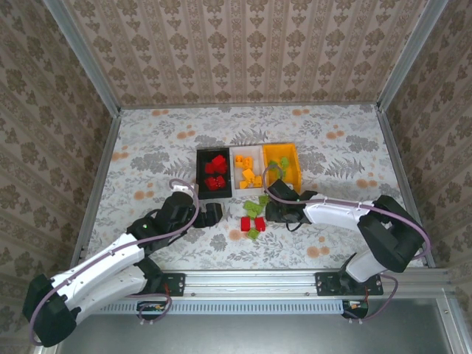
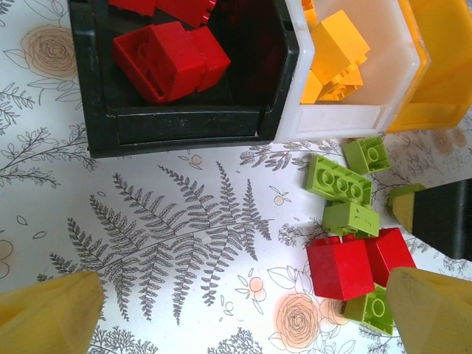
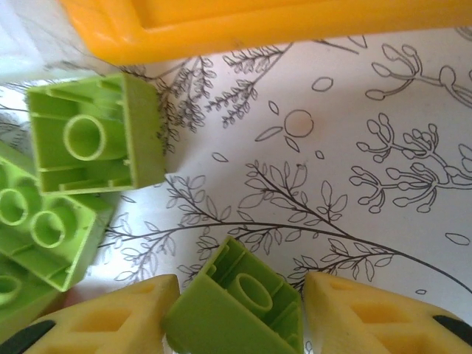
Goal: Sort the legos into containers by color
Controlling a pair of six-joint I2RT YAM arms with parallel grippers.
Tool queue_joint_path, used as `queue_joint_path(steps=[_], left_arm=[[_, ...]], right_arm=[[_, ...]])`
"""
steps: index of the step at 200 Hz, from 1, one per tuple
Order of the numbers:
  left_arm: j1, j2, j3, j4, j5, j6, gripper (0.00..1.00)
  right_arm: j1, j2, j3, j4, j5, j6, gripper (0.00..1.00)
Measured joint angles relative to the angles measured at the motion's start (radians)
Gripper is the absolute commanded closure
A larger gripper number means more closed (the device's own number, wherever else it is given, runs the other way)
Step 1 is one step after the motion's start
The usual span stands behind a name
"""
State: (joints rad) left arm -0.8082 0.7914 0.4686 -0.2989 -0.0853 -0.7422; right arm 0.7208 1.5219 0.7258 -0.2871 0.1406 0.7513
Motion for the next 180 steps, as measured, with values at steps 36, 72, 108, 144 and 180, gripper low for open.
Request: queue_joint_path(steps=[36,72,108,144,180], left_arm=[[0.005,0.0,0.0,0.0,0.008,0.0,0.0],[0.005,0.0,0.0,0.0,0.014,0.0,0.0],[0.006,0.003,0.0,0.001,0.022,0.0,0.0],[0.011,0.039,0.0,0.0,0.036,0.0,0.0],[0.011,0.04,0.006,-0.006,0.045,0.0,0.0]], right_arm=[[-0.004,0.005,0.01,0.002,0.006,-0.025,0.63],[-0.004,-0.044,0.01,-0.027,0.006,-0.054,0.67],[-0.023,-0.206,0.072,-0.107,0.018,-0.094,0.67],[-0.145,-0.188,0.234,-0.115,0.03,-0.124,0.66],[-0.241,0.051,0.409,-0.124,0.036,-0.148,0.62]])
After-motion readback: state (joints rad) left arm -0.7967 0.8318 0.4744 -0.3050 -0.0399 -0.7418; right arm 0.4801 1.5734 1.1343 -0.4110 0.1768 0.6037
